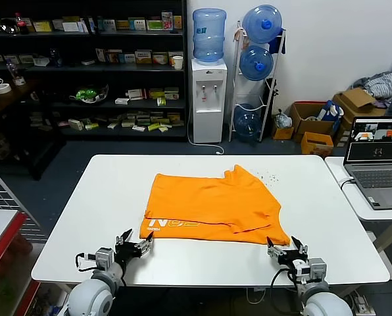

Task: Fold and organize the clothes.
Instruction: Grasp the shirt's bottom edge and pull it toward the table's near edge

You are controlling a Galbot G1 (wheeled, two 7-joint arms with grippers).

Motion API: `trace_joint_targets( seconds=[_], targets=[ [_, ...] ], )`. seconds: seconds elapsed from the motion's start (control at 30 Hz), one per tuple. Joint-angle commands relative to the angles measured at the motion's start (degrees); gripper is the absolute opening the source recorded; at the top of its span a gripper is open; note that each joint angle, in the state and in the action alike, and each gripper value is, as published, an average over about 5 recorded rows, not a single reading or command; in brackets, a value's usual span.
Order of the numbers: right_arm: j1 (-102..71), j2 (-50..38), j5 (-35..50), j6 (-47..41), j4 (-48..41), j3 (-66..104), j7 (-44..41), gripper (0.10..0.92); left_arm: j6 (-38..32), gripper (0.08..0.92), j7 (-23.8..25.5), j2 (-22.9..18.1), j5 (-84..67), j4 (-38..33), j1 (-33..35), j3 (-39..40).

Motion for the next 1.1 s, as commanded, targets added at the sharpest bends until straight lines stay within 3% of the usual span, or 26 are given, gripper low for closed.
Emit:
trace_joint_targets(
  seconds=[0.03,0.7,0.83,1.1],
  targets=[
    [1.04,0.04,1.9,-1.25,-0.9,-0.42,0.37,0.717,2.38,0.75,-0.5,0.41,-2.01,0.88,-0.71,0.11],
    [-3.02,-1.97,3.08,-0.27,3.71,0.11,1.68,0.162,1.46,0.183,-1.58,1.1,-2.68,-3.24,0.89,0.18],
    [-7.67,-4.85,4.67,-0.62,8.0,0.96,2.79,0.124,2.26,0.1,-3.24,3.25,-5.34,-7.58,3.48,-0.61],
    [-19.1,-9.22,6.8,-1.32,15.89,4.16,4.87,0.124,4.07,0.094,-6.85,8.33,-9.86,-15.78,14.21,-2.78]
  ],
)
